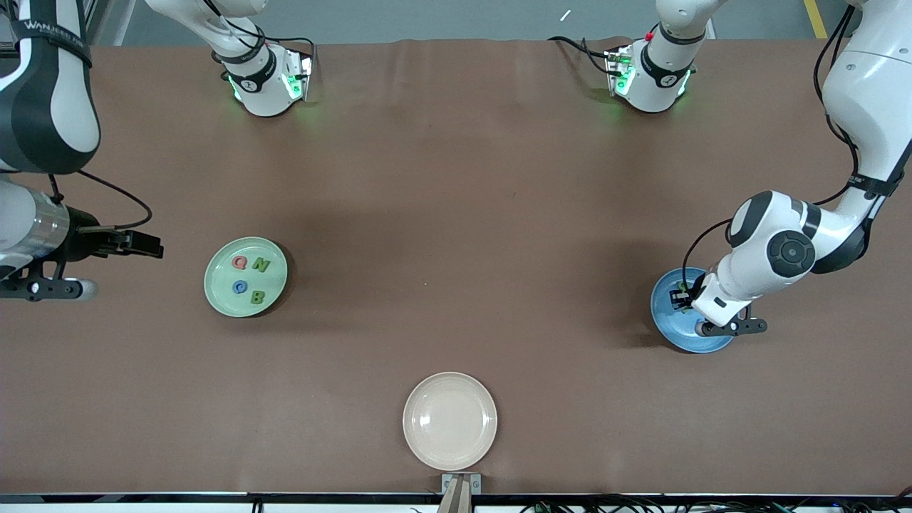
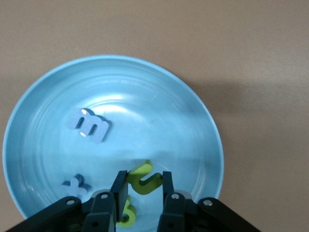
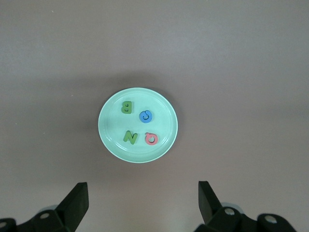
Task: Sort upper and lower case letters into plates
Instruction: 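Release the green u into the blue plate with the left gripper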
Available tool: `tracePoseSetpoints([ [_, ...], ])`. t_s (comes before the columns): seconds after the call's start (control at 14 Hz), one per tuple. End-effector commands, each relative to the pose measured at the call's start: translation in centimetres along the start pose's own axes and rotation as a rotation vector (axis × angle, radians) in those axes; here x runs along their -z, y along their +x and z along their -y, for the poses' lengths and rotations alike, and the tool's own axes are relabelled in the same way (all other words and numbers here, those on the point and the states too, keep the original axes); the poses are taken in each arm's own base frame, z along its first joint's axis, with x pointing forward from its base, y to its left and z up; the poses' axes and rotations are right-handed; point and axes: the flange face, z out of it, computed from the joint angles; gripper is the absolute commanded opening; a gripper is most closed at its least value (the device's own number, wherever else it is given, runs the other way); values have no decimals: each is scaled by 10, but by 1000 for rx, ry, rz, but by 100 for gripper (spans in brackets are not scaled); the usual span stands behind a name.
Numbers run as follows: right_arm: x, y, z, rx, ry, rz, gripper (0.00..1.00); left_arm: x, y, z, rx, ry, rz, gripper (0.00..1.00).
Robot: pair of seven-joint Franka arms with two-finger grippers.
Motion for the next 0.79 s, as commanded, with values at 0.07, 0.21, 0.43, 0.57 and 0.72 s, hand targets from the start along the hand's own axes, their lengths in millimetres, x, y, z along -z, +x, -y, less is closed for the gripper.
tracePoseSetpoints([
  [0.07,7,-32,-2,8,-10,-28,100,-9,8,5,-22,24,-7,15],
  [0.21,13,-35,-6,52,-10,-35,100,-11,12,1,-26,19,-9,15],
  [0.43,28,-43,-24,63,-7,-64,100,-20,15,2,-25,31,-4,15],
  [0.57,42,-54,-24,64,-9,-73,100,-24,14,1,-29,36,0,16],
  [0.72,53,-65,-23,63,-6,-53,100,-25,14,2,-27,38,2,16],
])
